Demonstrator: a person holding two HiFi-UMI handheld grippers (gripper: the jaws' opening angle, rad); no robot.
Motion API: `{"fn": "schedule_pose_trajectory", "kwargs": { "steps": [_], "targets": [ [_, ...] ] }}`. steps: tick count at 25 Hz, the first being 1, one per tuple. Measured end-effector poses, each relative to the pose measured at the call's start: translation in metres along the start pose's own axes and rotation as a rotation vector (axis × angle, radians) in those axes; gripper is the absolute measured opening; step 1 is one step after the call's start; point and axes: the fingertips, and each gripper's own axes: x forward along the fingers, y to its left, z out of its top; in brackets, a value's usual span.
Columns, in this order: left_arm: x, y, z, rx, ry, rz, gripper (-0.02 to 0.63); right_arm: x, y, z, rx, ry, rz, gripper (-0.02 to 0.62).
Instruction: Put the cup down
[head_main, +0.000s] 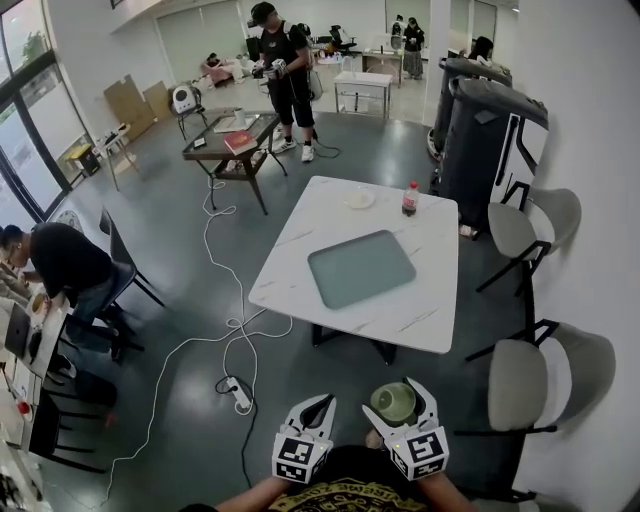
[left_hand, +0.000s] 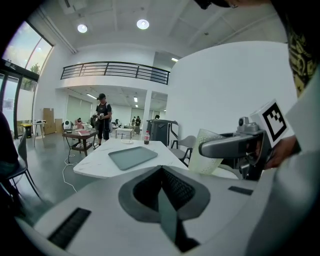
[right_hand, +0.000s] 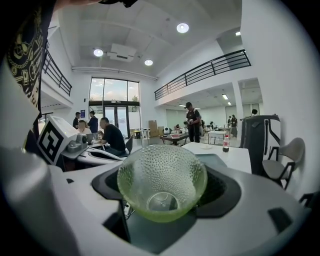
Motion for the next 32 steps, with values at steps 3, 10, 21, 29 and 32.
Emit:
{"fn": "schedule_pose_trajectory", "kwargs": {
  "steps": [3, 10, 21, 29, 32],
  "targets": [
    [0.012, -0.001, 0.006, -0.002, 0.0, 0.029, 0.008, 0.005, -0.015, 0.001, 0.003, 0.0, 0.024, 0.397],
    [0.034, -0.006, 0.014, -0.015, 0.004, 0.091, 0.008, 0.016, -0.044, 0.004, -0.014, -0.001, 0.078, 0.397],
    [0.062, -0.027, 0.025, -0.007, 0.019, 0.155, 0.008, 0.015, -0.078, 0.004, -0.048, -0.007, 0.151, 0.397],
    [0.08, -0.045, 0.032, 0.013, 0.029, 0.177, 0.008, 0.009, -0.099, 0.004, -0.07, -0.006, 0.187, 0.397],
    [0.084, -0.048, 0.034, 0.017, 0.031, 0.175, 0.008, 0.009, -0.105, 0.001, -0.055, -0.013, 0.178, 0.397]
  ]
}}
